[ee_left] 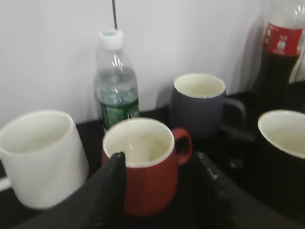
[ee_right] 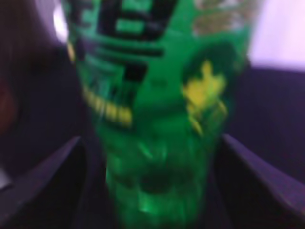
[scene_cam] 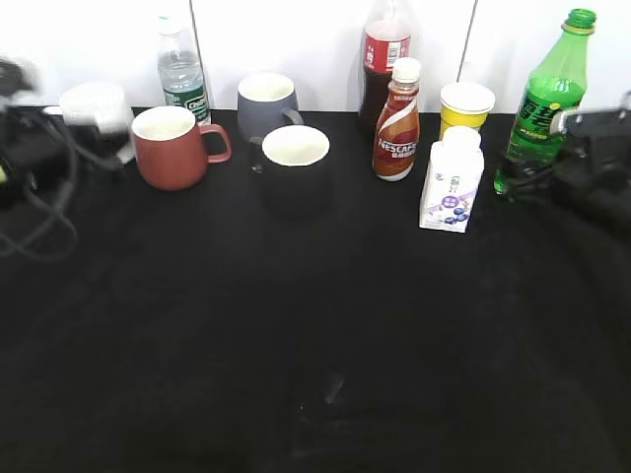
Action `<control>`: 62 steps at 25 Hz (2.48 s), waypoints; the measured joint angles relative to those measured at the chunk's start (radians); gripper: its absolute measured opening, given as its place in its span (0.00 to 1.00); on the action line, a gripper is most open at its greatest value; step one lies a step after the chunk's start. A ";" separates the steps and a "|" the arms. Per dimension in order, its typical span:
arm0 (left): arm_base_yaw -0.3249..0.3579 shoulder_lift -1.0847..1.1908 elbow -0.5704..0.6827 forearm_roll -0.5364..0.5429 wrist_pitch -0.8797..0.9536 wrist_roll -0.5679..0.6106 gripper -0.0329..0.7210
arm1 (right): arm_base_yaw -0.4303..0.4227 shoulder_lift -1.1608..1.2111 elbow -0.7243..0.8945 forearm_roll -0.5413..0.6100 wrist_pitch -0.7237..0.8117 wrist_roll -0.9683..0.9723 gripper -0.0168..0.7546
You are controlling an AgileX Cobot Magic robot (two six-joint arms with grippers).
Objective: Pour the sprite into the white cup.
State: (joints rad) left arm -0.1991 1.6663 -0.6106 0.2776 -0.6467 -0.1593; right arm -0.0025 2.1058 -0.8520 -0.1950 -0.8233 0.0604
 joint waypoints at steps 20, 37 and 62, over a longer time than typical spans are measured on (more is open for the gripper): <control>-0.163 -1.298 -0.142 -0.262 1.828 0.038 0.65 | 0.165 -1.634 0.179 0.251 1.963 -0.100 0.78; -0.163 -1.505 0.076 -0.262 1.703 0.097 0.60 | 0.165 -1.939 0.354 0.195 1.881 -0.097 0.78; 0.153 -1.674 0.077 -0.263 1.701 0.098 0.60 | -0.052 -2.112 0.355 0.195 1.879 -0.096 0.77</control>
State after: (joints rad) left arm -0.0462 -0.0073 -0.5339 0.0149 1.0540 -0.0612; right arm -0.0546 -0.0061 -0.4967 0.0000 1.0553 -0.0355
